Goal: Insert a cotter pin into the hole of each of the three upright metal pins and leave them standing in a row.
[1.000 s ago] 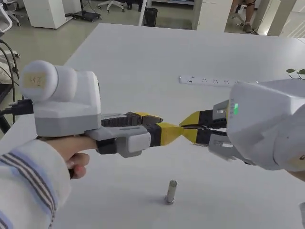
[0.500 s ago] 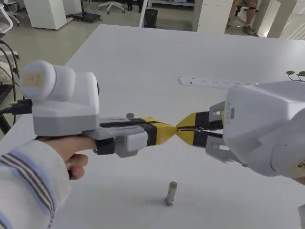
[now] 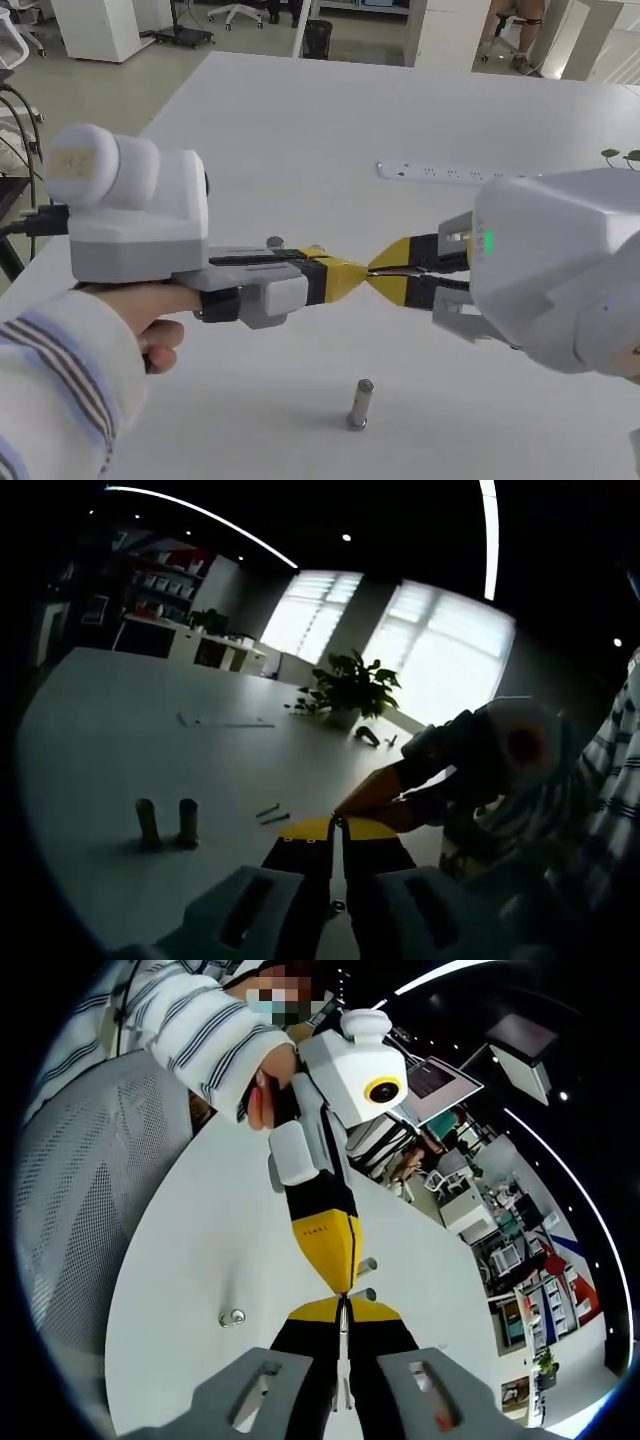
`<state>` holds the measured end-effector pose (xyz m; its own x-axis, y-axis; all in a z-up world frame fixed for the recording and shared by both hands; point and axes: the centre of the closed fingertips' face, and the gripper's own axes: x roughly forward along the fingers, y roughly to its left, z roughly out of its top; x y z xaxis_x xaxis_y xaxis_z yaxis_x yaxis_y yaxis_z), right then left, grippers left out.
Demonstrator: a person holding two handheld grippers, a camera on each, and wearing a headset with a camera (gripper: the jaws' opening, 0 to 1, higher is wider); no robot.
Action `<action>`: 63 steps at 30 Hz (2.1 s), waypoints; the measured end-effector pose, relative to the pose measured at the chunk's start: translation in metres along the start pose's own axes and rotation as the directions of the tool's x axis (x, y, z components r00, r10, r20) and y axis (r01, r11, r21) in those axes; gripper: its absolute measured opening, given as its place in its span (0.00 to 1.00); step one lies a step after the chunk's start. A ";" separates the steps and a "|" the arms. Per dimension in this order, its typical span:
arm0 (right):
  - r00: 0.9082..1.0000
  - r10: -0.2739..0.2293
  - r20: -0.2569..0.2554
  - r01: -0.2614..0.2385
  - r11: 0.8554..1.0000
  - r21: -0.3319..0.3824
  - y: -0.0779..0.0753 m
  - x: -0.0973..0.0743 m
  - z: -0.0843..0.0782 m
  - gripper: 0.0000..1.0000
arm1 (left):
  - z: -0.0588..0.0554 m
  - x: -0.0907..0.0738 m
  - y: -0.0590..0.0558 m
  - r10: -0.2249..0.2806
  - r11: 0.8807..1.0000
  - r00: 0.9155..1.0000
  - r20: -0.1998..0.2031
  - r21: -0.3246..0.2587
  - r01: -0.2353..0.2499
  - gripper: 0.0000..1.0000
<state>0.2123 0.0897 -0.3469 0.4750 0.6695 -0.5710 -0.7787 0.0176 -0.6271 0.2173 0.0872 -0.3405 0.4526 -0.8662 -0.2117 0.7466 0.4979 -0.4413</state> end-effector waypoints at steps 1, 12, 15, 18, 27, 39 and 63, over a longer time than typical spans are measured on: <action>1.000 0.002 -0.001 -0.002 1.000 -0.002 0.000 0.000 0.000 0.00 | 0.000 0.000 0.000 0.001 1.000 1.000 0.000 0.001 -0.001 0.00; 1.000 0.009 -0.012 -0.010 1.000 -0.029 0.002 0.000 0.001 0.00 | -0.003 0.000 -0.001 -0.001 1.000 1.000 -0.011 0.005 0.002 0.00; 1.000 0.008 -0.017 -0.008 0.999 -0.037 0.002 -0.001 0.001 0.00 | -0.002 0.001 -0.001 0.001 1.000 1.000 -0.008 0.005 -0.001 0.00; 1.000 0.008 -0.017 -0.009 0.999 -0.038 0.002 -0.001 0.001 0.00 | -0.003 0.001 -0.002 0.002 1.000 1.000 -0.011 0.021 -0.002 0.00; 1.000 0.018 -0.010 -0.019 0.999 -0.037 0.004 -0.002 -0.001 0.00 | -0.005 0.002 -0.002 0.001 0.999 1.000 -0.018 -0.049 -0.002 0.00; 0.999 0.048 -0.021 -0.050 0.995 -0.091 0.013 0.000 -0.003 0.00 | -0.014 0.003 -0.001 0.003 0.994 0.998 -0.055 -0.105 -0.009 0.00; 1.000 0.023 -0.014 -0.023 1.000 0.020 0.011 -0.004 -0.010 0.07 | -0.016 -0.003 0.001 0.031 0.997 0.997 -0.067 -0.064 -0.035 0.00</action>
<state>0.2056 0.0798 -0.3568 0.4624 0.6591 -0.5930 -0.7974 0.0166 -0.6033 0.2087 0.0900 -0.3543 0.4414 -0.8515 -0.2831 0.6974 0.5241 -0.4888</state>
